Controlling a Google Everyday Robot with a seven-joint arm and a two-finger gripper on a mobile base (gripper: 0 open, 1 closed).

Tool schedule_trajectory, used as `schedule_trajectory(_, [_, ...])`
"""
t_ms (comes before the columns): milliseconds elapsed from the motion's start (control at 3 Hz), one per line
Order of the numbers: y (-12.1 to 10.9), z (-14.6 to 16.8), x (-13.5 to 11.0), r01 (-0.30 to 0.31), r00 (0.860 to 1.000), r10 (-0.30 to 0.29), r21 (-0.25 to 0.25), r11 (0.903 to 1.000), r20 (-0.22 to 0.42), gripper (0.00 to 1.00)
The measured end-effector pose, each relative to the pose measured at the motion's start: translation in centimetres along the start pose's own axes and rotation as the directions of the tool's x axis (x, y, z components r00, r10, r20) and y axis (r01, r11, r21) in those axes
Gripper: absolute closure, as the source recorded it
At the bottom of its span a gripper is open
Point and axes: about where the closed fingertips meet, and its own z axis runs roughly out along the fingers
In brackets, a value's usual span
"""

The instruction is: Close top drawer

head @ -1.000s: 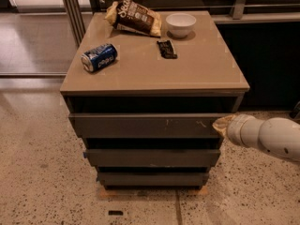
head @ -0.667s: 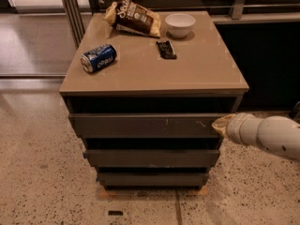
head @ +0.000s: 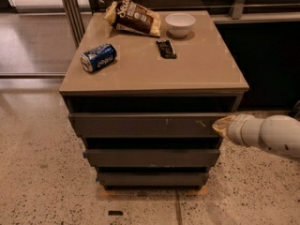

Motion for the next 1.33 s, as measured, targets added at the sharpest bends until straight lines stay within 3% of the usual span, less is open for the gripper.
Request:
schedule_trajectory(333, [0.9,-0.2,0.4,0.000,1.000,0.000,-0.036,0.9994,-0.009,0.82])
schedule_trajectory(1000, [1.3,-0.5,0.3,0.015,1.000,-0.014,-0.043,0.9990,0.020,0.36])
schedule_trajectory(1333, [3.2,-2.2,0.6,-0.009,0.998,0.010,-0.016,0.9998,0.059,0.13])
